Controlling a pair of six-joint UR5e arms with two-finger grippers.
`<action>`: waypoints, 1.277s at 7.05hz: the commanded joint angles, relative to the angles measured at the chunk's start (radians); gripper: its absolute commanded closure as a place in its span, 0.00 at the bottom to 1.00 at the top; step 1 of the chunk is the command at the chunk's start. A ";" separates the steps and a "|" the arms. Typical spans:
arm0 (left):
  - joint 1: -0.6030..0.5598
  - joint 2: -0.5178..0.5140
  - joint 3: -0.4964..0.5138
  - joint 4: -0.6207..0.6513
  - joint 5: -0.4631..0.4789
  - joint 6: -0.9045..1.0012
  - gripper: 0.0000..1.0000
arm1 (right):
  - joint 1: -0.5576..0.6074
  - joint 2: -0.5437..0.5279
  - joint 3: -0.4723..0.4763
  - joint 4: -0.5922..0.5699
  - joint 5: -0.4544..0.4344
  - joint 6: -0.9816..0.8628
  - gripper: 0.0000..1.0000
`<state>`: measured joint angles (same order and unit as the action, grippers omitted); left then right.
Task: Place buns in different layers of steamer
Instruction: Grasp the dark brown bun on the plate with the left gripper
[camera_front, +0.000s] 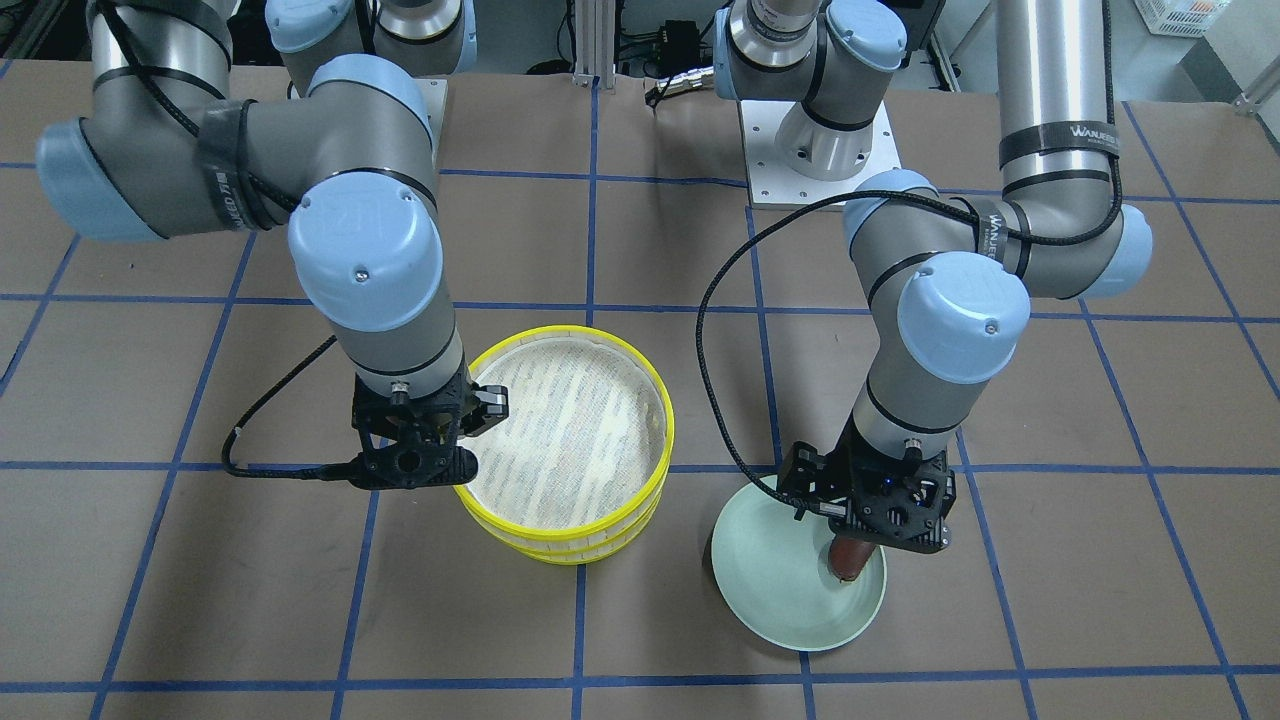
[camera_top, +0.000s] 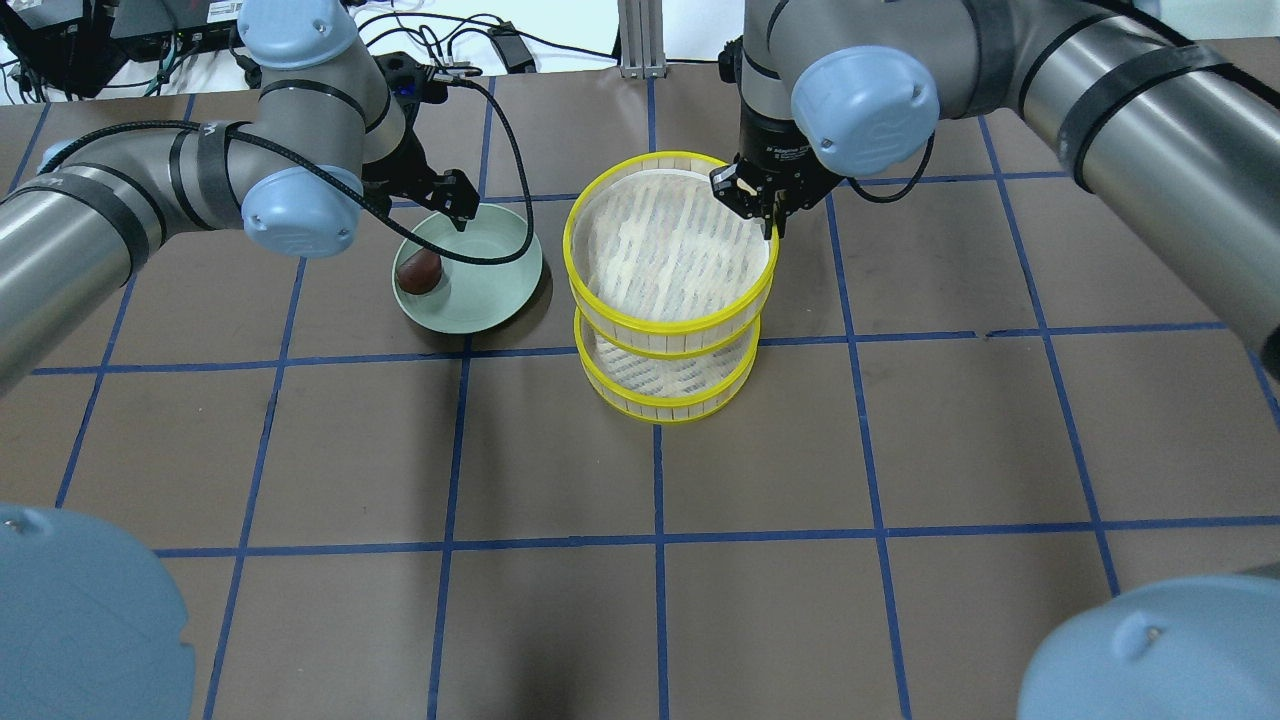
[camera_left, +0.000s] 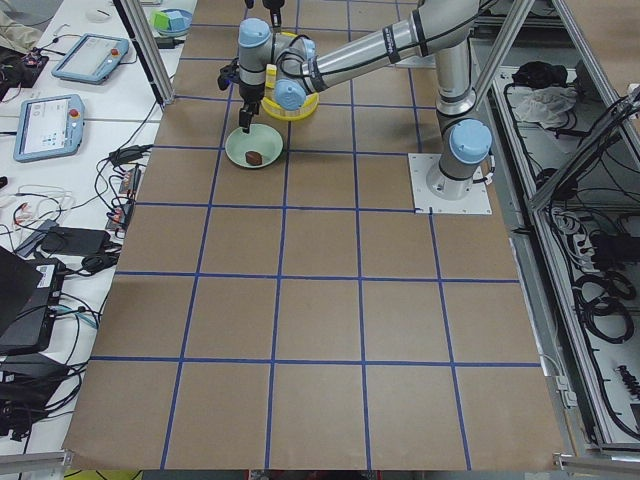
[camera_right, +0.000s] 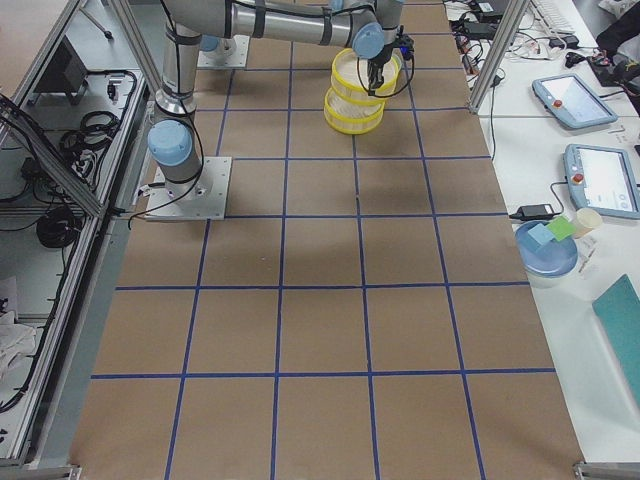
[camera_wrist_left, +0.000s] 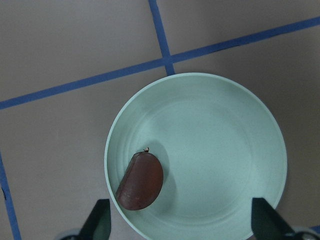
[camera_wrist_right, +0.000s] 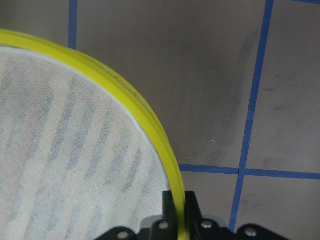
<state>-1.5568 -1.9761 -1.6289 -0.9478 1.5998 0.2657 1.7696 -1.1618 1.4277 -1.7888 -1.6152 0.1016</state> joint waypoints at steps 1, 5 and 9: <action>0.004 -0.041 -0.008 0.001 0.003 0.076 0.00 | 0.010 0.024 0.063 -0.082 -0.050 0.001 1.00; 0.011 -0.113 0.007 0.020 0.055 0.233 0.00 | 0.039 0.024 0.124 -0.165 -0.057 0.004 1.00; 0.038 -0.156 0.017 0.080 0.057 0.383 0.00 | 0.045 0.017 0.129 -0.155 -0.060 0.003 1.00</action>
<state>-1.5267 -2.1228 -1.6147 -0.8703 1.6552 0.6183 1.8111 -1.1413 1.5561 -1.9463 -1.6760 0.1022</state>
